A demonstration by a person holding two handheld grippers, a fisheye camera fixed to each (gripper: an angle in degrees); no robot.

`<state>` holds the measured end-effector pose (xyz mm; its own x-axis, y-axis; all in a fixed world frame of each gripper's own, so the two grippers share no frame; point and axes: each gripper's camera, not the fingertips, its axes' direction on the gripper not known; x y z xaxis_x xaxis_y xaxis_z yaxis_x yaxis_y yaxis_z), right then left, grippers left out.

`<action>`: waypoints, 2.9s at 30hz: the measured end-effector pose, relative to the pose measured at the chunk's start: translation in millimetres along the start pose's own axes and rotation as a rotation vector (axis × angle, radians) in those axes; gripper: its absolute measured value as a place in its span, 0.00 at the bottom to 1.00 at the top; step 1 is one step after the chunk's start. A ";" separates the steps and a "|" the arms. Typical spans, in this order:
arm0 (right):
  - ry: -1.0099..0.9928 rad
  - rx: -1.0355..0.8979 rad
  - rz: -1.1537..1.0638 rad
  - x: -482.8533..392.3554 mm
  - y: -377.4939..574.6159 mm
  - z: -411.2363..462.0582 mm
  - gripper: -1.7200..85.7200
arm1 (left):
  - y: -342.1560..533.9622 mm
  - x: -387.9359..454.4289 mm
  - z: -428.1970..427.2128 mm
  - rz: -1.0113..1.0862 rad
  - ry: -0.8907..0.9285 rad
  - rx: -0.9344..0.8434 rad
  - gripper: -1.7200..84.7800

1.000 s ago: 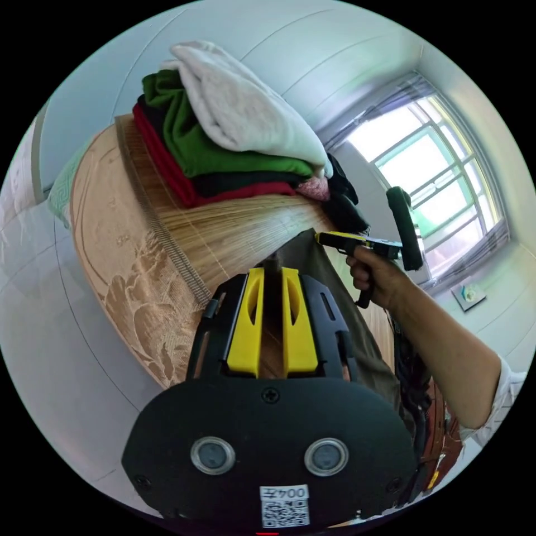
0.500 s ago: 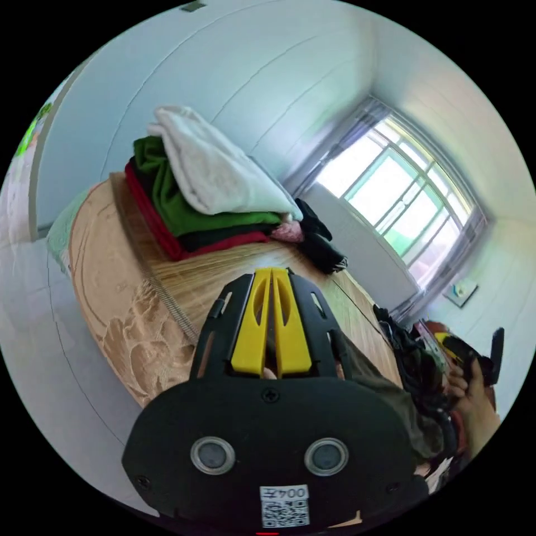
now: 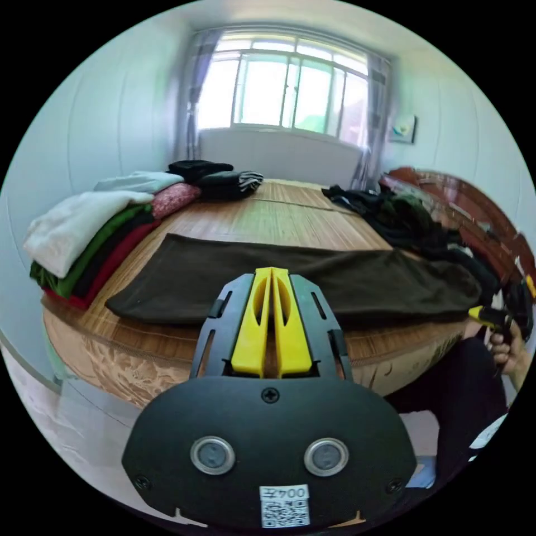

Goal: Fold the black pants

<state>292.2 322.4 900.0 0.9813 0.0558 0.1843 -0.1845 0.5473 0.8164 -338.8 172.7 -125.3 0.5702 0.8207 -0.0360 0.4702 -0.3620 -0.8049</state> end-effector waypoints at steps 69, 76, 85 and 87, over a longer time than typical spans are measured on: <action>-0.180 -0.129 0.121 -7.5 -223.1 -190.5 0.01 | -32.7 355.9 617.3 0.540 0.066 -0.528 0.03; -0.222 -0.157 0.158 -4.9 -206.8 -176.8 0.01 | -34.0 324.3 593.2 0.269 0.210 -0.462 0.03; -0.084 -0.002 -0.140 -74.1 -160.2 -174.4 0.01 | 54.6 225.3 434.5 0.141 0.215 -0.311 0.03; 0.081 0.063 -0.287 -105.1 -132.0 -171.1 0.02 | 87.0 200.6 417.5 0.146 0.133 -0.355 0.03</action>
<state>222.8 387.2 679.2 0.9946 -0.0254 -0.1009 0.1001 0.4974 0.8617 -464.7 490.4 -449.8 0.7195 0.6934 -0.0393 0.5677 -0.6198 -0.5418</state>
